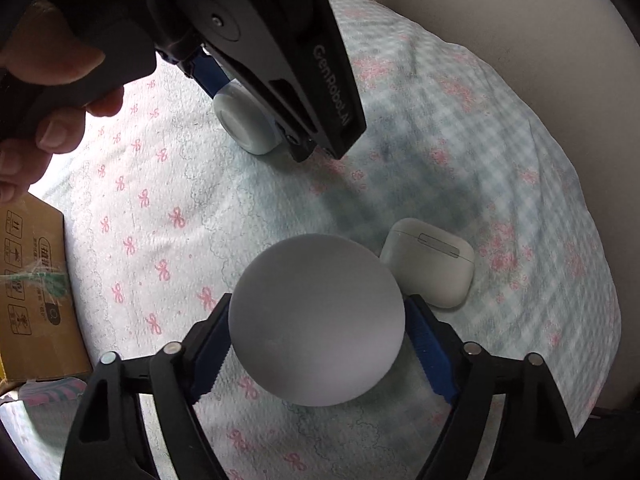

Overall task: Organize rigid objects
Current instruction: 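Grasp the black-lidded L'Oreal jar with the left tool while the right tool grasps the white-lidded jar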

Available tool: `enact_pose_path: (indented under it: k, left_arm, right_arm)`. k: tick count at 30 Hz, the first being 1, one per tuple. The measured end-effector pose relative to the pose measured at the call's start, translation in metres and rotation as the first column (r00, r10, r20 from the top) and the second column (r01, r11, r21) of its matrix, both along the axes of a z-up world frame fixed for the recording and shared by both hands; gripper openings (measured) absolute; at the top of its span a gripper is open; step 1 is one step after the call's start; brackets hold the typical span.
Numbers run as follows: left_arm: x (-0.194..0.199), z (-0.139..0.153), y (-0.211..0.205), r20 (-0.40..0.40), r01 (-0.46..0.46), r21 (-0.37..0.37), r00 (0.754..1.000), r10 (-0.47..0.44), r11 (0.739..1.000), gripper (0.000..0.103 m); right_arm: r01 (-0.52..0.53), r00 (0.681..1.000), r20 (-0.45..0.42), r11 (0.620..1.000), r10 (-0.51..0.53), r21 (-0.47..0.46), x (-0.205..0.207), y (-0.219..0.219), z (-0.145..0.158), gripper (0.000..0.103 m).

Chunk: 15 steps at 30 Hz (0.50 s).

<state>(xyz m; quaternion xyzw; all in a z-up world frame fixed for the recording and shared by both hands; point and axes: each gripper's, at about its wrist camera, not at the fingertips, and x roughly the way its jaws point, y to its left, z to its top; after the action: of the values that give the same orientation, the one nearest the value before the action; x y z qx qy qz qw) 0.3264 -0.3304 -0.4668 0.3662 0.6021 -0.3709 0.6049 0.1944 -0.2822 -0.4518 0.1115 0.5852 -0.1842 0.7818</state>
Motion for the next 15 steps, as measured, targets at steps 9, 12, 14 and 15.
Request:
enact_pose_path:
  k: [9,12,14,15]
  left_arm:
    - [0.031,-0.001,0.008,-0.039,-0.053,-0.014,0.998,0.052,0.999,0.054]
    - [0.03,0.003,0.012,-0.032,-0.059,-0.023,0.998,0.058,0.998,0.054]
    - [0.027,0.009,0.015,-0.035,-0.071,-0.033,0.997,0.07,0.997,0.054]
    - [0.027,0.013,0.015,-0.035,-0.078,-0.037,0.996,0.077,0.996,0.054]
  right_arm:
    - [-0.018,1.0,0.017,0.999,0.018,0.042,0.002,-0.006,-0.004,0.068]
    - [-0.021,1.0,0.023,0.998,0.019,0.055,0.001,-0.008,-0.002,0.068]
    - [-0.014,1.0,0.026,0.998,0.012,0.067,-0.003,-0.012,0.0,0.068]
    - [-0.009,1.0,0.029,0.997,0.007,0.07,-0.005,-0.014,0.002,0.068]
